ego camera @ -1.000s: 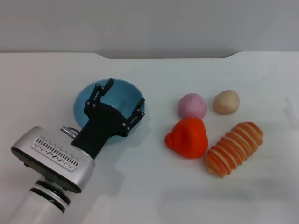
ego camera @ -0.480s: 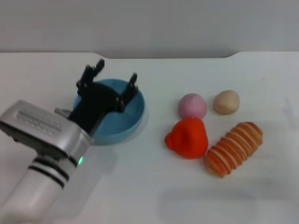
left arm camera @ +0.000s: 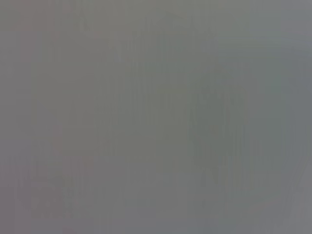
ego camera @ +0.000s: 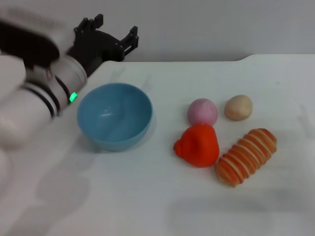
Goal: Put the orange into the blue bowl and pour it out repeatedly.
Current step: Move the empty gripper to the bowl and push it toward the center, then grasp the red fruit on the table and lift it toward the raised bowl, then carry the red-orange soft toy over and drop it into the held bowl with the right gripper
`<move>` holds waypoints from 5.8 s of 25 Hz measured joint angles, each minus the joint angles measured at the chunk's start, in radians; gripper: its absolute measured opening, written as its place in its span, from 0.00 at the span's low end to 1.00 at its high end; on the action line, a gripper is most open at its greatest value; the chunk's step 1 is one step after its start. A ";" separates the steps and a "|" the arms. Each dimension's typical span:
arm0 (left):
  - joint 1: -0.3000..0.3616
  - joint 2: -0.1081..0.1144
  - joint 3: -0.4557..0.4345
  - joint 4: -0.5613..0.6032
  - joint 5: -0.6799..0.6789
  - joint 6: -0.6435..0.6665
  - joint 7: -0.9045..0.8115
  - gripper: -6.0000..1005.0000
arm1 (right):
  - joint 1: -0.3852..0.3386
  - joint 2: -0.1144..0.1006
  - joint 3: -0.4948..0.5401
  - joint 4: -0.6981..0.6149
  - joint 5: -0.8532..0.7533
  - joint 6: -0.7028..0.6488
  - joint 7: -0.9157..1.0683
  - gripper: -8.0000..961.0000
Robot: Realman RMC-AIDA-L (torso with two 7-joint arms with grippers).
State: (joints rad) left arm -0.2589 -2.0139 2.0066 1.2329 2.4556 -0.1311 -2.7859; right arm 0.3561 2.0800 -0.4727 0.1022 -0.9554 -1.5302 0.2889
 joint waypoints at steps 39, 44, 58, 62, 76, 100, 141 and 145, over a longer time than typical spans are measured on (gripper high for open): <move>-0.303 -0.040 -0.626 -0.246 0.066 1.030 0.281 0.80 | 0.018 -0.003 0.005 -0.021 0.004 0.049 -0.008 0.77; -0.305 -0.044 -0.618 -0.264 0.059 1.044 0.279 0.79 | 0.020 -0.003 0.005 -0.025 0.004 0.050 -0.008 0.77; -0.306 -0.046 -0.601 -0.245 0.044 1.044 0.295 0.38 | 0.016 -0.002 0.005 -0.027 0.004 0.076 -0.008 0.77; -0.308 -0.045 -0.591 -0.244 0.029 1.084 0.324 0.27 | 0.016 -0.001 0.005 -0.028 0.004 0.076 -0.008 0.77; -0.311 -0.042 -0.593 -0.176 0.008 1.142 0.334 0.01 | 0.014 -0.003 0.006 -0.030 0.005 0.089 0.003 0.77; -0.480 -0.039 -0.847 0.005 0.140 1.244 0.306 0.00 | 0.248 -0.017 -0.186 -0.873 -1.212 0.236 1.620 0.77; -0.486 -0.042 -0.786 -0.072 0.141 1.195 0.319 0.01 | 0.294 -0.007 -0.631 -0.745 -1.075 0.271 1.582 0.25; -0.488 -0.040 -0.785 -0.072 0.141 1.217 0.319 0.01 | 0.277 -0.008 -0.618 -0.778 -1.044 0.244 1.561 0.12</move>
State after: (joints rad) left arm -0.7473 -2.0544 1.2213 1.1613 2.5968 1.0863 -2.4666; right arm 0.6327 2.0716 -1.0908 -0.6755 -1.9997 -1.2863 1.8504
